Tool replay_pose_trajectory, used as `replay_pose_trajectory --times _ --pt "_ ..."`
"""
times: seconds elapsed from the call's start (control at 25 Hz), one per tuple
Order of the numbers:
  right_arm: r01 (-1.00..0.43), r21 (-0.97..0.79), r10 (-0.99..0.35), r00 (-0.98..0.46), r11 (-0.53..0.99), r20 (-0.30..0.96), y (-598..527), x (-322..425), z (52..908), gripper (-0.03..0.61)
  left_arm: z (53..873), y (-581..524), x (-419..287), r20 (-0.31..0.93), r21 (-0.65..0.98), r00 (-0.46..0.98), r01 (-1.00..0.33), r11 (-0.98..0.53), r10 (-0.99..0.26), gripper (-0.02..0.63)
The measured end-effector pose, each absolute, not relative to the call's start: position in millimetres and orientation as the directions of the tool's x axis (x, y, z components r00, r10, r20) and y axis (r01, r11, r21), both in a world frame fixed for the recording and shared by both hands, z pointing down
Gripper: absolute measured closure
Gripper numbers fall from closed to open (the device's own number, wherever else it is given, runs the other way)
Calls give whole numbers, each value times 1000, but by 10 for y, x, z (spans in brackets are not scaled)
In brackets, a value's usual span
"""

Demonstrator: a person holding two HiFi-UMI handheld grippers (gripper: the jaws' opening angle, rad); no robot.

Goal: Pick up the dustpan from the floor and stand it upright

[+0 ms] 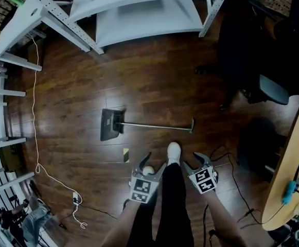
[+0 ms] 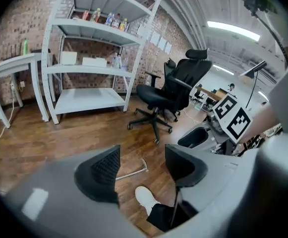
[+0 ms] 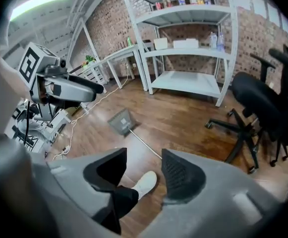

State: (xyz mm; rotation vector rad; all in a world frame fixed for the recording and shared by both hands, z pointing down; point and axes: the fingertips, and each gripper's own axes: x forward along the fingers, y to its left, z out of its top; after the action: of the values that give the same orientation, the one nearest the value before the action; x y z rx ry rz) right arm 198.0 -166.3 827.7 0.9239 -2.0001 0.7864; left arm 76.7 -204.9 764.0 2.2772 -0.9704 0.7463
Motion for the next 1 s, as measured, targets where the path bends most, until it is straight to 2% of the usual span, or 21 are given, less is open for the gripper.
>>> replay_pose_trajectory --times 0.24,0.4,0.56,0.68,0.84,0.92,1.0 --pt "-757 -204 -195 -400 620 895 -1802 2272 10058 370 9309 -2108 844 750 292 547 -778 -556 -372 313" --pt "-731 -231 -110 -387 642 916 -1932 2325 11200 370 10338 -2178 948 770 320 573 -729 -605 -283 319" --pt "-746 -160 -86 -279 646 957 -1967 2677 12210 370 11101 -2202 1089 776 372 594 -702 -607 -211 322" --pt "-854 -111 -130 -203 508 970 -2076 3015 12777 371 11519 -2132 1158 763 415 622 -679 -605 -175 324" --pt "-939 -79 -249 -169 334 954 -2308 3294 13336 434 12059 -2135 1042 770 393 602 -708 -587 -211 325" --pt "-962 -89 -272 -161 257 949 -2432 3317 13518 439 12196 -2171 956 778 379 587 -722 -579 -223 328" --pt "-982 -97 -272 -140 163 952 -2464 3370 13591 479 12235 -2116 923 780 387 588 -723 -572 -214 331"
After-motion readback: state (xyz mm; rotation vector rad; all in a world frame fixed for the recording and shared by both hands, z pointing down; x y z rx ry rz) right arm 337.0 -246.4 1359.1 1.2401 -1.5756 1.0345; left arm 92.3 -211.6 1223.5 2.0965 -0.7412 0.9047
